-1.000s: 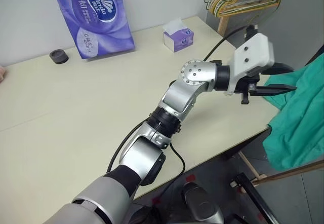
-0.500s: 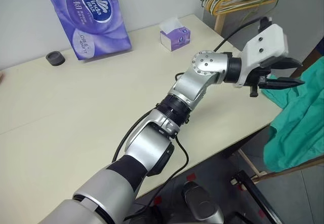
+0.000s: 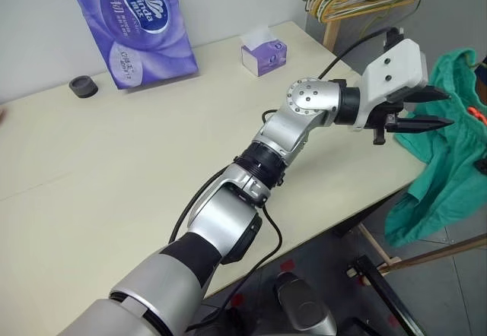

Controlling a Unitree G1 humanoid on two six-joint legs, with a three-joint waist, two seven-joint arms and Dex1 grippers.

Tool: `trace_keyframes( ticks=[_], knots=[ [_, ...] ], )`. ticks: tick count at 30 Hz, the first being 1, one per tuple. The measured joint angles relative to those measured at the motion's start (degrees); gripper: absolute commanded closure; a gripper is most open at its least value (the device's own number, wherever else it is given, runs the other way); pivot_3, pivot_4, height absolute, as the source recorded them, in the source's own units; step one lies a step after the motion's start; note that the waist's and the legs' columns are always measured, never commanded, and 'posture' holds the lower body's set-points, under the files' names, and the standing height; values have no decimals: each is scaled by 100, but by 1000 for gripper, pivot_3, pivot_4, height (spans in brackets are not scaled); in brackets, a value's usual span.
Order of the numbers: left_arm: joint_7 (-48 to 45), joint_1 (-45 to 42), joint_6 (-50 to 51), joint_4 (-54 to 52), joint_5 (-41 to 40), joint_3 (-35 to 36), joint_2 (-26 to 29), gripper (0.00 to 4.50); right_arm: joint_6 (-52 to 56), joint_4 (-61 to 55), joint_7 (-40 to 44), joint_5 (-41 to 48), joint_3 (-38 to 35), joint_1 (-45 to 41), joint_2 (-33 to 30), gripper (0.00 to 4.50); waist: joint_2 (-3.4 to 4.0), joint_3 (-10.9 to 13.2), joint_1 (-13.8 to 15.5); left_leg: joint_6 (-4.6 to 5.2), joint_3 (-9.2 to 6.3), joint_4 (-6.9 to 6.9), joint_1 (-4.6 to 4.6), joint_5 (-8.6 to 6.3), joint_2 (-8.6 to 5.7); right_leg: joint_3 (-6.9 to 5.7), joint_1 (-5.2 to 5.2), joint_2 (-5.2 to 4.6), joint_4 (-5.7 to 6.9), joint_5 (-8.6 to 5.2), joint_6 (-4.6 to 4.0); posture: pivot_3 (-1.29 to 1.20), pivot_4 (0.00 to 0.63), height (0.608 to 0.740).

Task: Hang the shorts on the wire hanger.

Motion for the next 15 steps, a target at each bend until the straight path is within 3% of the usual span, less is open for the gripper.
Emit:
trace_keyframes(
  ticks=[6, 15],
  knots=[
    [75, -168, -101, 172, 20, 15, -6, 2478, 46, -82, -714, 19, -466, -546, 284, 4500, 3, 1, -3, 2, -5, 2, -20, 0, -2, 5, -12, -5, -1, 1, 1, -509, 218, 740],
    [357, -458, -371, 743, 104, 110, -26, 2478, 46, 1687, -1154, -832, -588, -1342, -352, 4500, 3, 43, -23, 5, -3, 2, -22, -2, -5, 8, -12, -8, -2, 1, 1, -501, 232, 740]
  ],
)
